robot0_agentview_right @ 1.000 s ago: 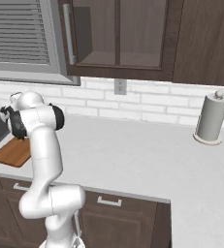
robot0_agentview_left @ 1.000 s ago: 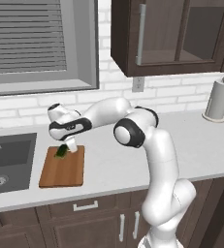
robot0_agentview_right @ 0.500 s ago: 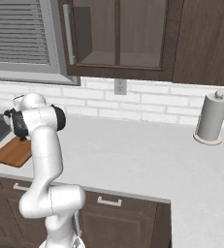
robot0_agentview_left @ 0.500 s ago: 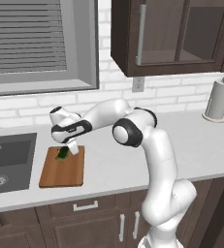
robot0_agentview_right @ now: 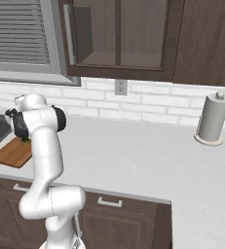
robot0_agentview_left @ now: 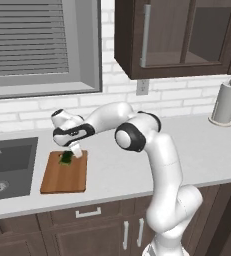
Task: Pick up the sponge from the counter and clean the cutting board by briefly scrubbing or pressing down on the cutting board. Once finished, release the sponge.
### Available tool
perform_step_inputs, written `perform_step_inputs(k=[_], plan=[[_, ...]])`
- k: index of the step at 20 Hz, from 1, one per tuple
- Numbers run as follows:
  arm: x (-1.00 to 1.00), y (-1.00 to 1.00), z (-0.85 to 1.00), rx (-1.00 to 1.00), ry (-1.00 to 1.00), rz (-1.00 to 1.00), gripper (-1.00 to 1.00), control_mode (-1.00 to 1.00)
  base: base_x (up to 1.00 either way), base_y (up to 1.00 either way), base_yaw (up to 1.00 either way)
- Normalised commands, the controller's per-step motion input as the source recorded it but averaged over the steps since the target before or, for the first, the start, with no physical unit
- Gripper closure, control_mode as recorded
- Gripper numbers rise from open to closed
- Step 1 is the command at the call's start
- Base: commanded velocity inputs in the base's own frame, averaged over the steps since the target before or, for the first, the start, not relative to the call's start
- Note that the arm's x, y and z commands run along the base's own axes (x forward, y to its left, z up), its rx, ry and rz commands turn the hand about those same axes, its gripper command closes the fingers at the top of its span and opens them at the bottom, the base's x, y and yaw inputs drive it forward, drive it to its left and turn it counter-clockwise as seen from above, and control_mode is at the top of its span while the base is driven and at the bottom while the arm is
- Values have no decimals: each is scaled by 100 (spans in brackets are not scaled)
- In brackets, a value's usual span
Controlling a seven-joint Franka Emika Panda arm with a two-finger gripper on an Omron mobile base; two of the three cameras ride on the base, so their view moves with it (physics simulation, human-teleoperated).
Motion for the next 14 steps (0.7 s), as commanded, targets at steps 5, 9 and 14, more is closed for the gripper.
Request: perform_step_inputs(k=[5, 9, 14], plan=[[-31, -76, -67, -3, -16, -10, 100, -100, 0, 0, 0], [-29, -80, -63, -6, -15, -11, 100, -100, 0, 0, 0], [-27, -93, -14, 1, -3, -14, 100, -100, 0, 0, 0]])
